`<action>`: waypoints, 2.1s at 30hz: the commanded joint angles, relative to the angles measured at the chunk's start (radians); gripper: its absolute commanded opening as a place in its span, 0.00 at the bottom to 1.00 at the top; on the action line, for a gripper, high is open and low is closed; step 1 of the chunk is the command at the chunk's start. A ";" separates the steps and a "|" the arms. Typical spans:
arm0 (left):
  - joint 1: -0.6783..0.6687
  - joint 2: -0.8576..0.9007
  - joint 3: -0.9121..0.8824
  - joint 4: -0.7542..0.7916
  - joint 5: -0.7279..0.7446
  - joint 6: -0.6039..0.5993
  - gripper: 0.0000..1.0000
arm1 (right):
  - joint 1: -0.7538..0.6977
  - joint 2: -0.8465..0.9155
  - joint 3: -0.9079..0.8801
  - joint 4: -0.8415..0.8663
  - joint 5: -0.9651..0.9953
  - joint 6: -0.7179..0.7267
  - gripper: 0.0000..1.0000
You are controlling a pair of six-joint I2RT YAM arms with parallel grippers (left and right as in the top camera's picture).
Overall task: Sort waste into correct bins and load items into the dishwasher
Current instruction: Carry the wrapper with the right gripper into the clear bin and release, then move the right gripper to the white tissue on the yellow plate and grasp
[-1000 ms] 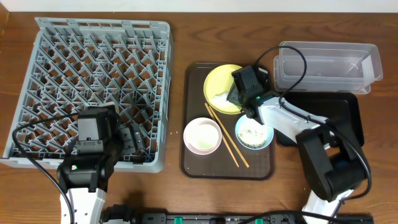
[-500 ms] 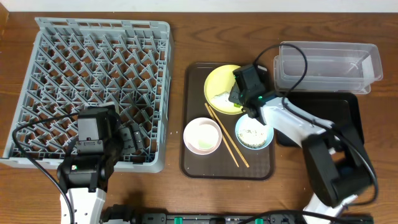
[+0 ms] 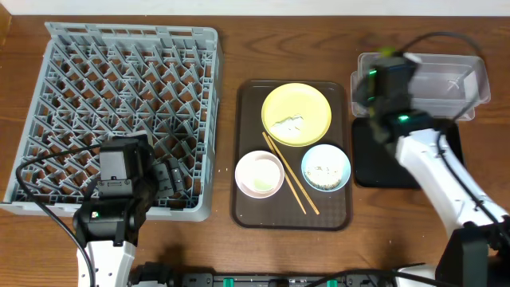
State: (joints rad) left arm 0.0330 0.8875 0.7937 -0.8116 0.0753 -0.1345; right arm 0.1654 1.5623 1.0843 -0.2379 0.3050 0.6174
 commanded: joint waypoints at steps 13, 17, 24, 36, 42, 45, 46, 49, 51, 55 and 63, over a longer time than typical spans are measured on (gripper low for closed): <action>0.005 -0.001 0.022 -0.003 0.002 -0.006 0.89 | -0.193 0.089 0.010 0.160 -0.038 0.029 0.56; 0.005 -0.001 0.022 -0.003 0.002 -0.006 0.89 | -0.183 0.042 0.015 0.197 -0.186 -0.154 0.60; 0.005 -0.001 0.022 -0.003 0.003 -0.006 0.89 | -0.057 -0.039 0.016 0.147 -0.538 -0.532 0.57; 0.005 -0.001 0.022 -0.013 0.003 -0.006 0.89 | 0.262 0.122 0.015 0.071 -0.530 -0.940 0.53; 0.005 -0.001 0.022 -0.018 0.003 -0.006 0.89 | 0.307 0.266 0.015 0.130 -0.489 -0.939 0.58; 0.005 -0.001 0.022 -0.018 0.003 -0.006 0.89 | 0.308 0.316 0.015 0.129 -0.488 -0.936 0.68; 0.005 -0.001 0.022 -0.018 0.002 -0.006 0.89 | 0.308 0.330 0.015 0.129 -0.488 -0.936 0.72; 0.005 -0.001 0.022 -0.018 0.002 -0.005 0.89 | 0.306 0.358 0.015 0.129 -0.481 -0.936 0.75; 0.005 -0.001 0.022 -0.018 0.002 -0.006 0.89 | 0.306 0.366 0.015 0.129 -0.449 -0.927 0.73; 0.005 -0.001 0.022 -0.018 0.002 -0.006 0.89 | 0.306 0.368 0.015 0.115 -0.375 -0.925 0.68; 0.005 -0.001 0.022 -0.018 0.002 -0.006 0.89 | 0.306 0.384 0.015 0.060 -0.373 -0.925 0.62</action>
State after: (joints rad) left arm 0.0330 0.8875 0.7937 -0.8280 0.0753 -0.1345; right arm 0.4625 1.9240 1.0931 -0.1677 -0.0837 -0.3073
